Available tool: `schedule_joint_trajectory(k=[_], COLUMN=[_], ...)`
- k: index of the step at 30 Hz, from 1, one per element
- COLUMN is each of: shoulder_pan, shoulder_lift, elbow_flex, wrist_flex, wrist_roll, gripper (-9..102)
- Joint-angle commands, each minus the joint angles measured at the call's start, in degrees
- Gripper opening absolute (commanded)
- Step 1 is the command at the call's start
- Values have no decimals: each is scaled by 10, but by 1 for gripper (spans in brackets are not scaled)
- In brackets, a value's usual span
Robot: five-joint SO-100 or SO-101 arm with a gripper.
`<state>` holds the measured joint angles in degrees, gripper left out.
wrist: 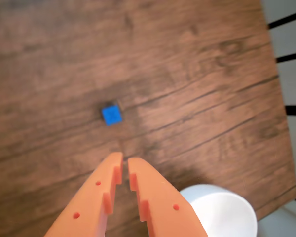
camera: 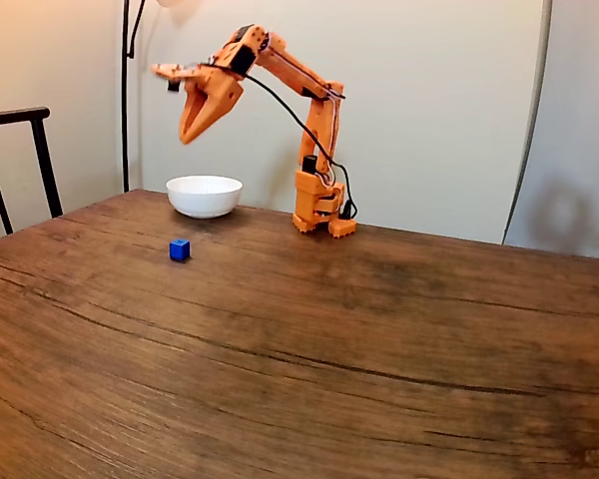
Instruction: Grasp the cube and drop it in the bowl
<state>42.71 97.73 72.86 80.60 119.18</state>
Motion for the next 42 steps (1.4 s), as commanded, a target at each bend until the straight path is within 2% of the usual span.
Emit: schedule_joint_trajectory(k=[1,9,23,25,31,42], shoulder_pan=[4,5,0,-2,-3,-23], shoulder_lift=[-25,-104,-164,-174,-204,-250], elbow_flex=[-30,-29,-29,-30,-30,-29], wrist_flex=[21,23,16,15,4,4], wrist_roll=[40,156,164,164,156,122], gripper=[0,0,0,4,27,47])
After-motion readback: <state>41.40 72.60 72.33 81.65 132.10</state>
